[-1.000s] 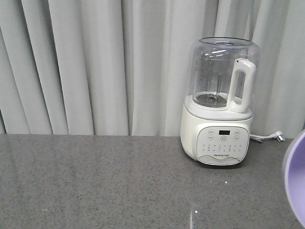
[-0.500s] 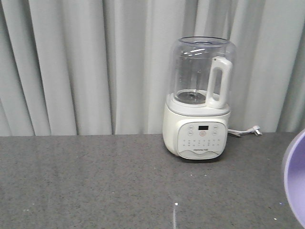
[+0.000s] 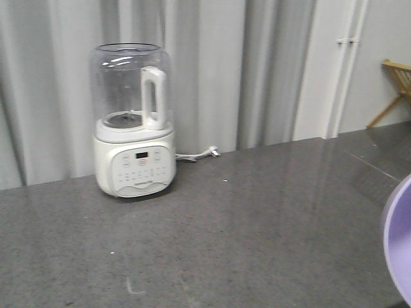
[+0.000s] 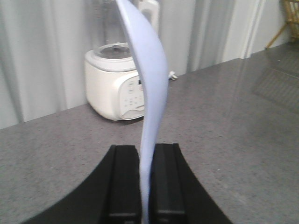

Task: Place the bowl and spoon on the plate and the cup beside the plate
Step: 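Drive the base to the counter with the blue plate and cup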

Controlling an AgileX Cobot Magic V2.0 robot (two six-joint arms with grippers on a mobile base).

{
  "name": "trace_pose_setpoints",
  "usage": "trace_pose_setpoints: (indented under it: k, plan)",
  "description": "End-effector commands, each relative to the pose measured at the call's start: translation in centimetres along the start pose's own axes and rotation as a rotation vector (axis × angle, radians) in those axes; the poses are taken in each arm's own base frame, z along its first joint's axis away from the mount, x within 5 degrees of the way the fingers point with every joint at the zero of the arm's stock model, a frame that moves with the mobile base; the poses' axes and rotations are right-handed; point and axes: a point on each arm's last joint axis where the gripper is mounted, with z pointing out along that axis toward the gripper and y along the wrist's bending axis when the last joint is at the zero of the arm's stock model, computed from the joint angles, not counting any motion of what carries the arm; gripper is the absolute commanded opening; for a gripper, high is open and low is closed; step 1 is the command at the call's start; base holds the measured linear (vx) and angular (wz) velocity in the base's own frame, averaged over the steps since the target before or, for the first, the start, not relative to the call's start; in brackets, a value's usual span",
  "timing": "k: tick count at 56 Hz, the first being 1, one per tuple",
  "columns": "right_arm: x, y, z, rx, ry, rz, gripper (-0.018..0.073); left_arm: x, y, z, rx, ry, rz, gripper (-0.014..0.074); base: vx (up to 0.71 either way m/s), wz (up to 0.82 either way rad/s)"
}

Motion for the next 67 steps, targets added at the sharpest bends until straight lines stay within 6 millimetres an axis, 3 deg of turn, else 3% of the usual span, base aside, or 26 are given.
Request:
trace_pose_setpoints:
  k: [1,67]
  plan:
    - [-1.57,-0.21,-0.31,0.023,-0.107,0.0,-0.0011,-1.41,-0.05,-0.25,0.002,-0.104,-0.01,0.0,-0.17,-0.7]
    - [-1.54,-0.2,-0.42,0.025,-0.107,0.0,-0.0011,-1.42,-0.05,-0.33,0.002,-0.107,-0.01,0.0,-0.09,-0.64]
